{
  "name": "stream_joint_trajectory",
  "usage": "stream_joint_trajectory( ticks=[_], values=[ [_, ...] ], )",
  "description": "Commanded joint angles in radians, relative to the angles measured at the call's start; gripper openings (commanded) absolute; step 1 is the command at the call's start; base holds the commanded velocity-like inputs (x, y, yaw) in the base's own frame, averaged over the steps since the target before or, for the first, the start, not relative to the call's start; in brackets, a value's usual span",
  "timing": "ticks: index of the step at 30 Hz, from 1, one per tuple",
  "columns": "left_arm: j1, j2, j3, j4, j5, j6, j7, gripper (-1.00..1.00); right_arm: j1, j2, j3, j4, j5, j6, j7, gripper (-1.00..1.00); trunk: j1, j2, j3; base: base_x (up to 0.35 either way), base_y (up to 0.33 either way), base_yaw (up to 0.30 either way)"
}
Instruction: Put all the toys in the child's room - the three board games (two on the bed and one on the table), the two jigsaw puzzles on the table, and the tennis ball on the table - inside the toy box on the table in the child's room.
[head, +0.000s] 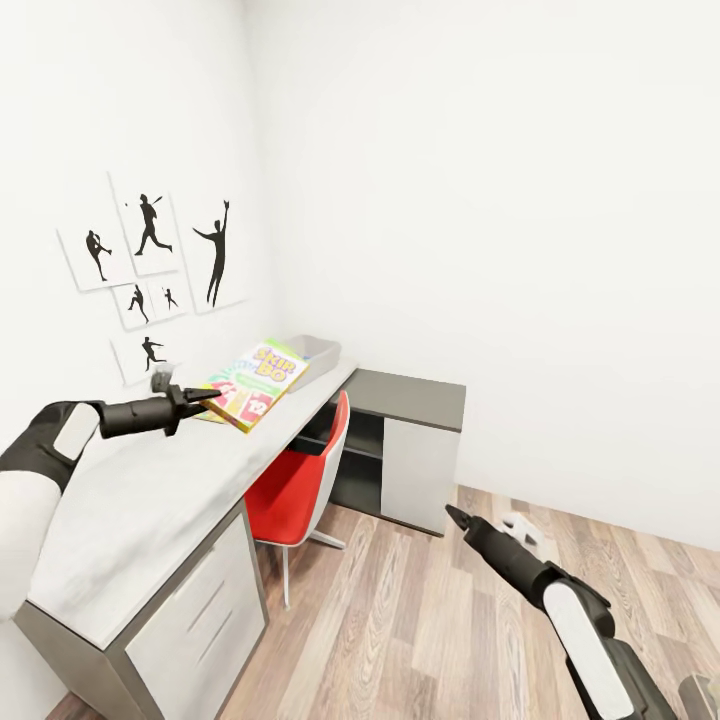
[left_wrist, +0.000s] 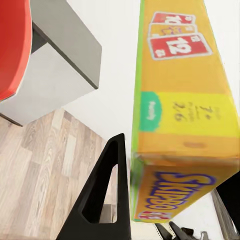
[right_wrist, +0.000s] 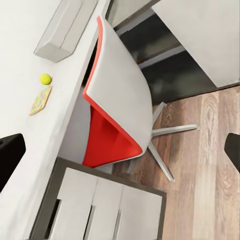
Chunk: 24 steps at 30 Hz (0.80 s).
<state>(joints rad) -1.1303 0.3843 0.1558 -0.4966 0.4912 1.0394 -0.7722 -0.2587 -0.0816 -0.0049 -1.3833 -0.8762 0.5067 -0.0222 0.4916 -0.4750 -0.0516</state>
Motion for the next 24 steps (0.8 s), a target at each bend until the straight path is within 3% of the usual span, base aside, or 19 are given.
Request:
stream_joint_trajectory(
  ticks=[1,10,13,16,18,20,22,24],
  values=[
    [-0.003,-0.003,0.005,0.001,-0.005,0.004,0.006,-1.00,-0.001,-0.001,-0.001,-0.016,-0.006,0.005,-0.002,1.00,0.001,-0.002,-0.002,0.000,0.000,0.000],
    [-0.006,-0.010,0.009,0.001,0.000,0.005,0.026,-1.00,-0.002,-0.004,-0.002,-0.091,-0.006,0.010,-0.004,1.00,0.001,-0.002,-0.002,0.204,0.000,0.000],
    [-0.006,-0.010,0.009,0.001,0.000,0.004,0.027,-1.00,-0.002,0.000,0.000,-0.139,-0.006,0.049,-0.005,1.00,0.001,-0.002,-0.002,0.317,0.000,0.000],
    [-0.006,-0.010,0.009,-0.001,0.000,0.005,0.027,-1.00,-0.017,0.007,-0.005,-0.173,-0.005,0.138,-0.037,1.00,0.001,-0.002,-0.002,0.293,0.000,0.000],
    [-0.006,-0.011,0.010,-0.003,0.000,0.006,0.026,-1.00,-0.084,0.010,-0.007,-0.180,-0.009,0.228,-0.103,1.00,0.001,-0.002,-0.003,0.272,0.000,0.021],
    [-0.006,-0.011,0.010,-0.004,0.001,0.006,0.026,-1.00,-0.223,0.018,-0.009,-0.179,-0.018,0.366,-0.239,1.00,0.001,-0.002,-0.004,0.260,0.000,0.078],
    [-0.006,-0.011,0.010,-0.005,0.001,0.006,0.025,-1.00,-0.336,0.039,-0.007,-0.174,-0.040,0.456,-0.349,1.00,0.001,-0.002,-0.006,0.214,0.000,0.081],
    [-0.006,-0.012,0.010,-0.005,0.001,0.006,0.025,-1.00,-0.433,0.073,-0.006,-0.167,-0.060,0.498,-0.414,1.00,0.001,-0.002,-0.008,0.098,0.000,0.083]
  ],
)
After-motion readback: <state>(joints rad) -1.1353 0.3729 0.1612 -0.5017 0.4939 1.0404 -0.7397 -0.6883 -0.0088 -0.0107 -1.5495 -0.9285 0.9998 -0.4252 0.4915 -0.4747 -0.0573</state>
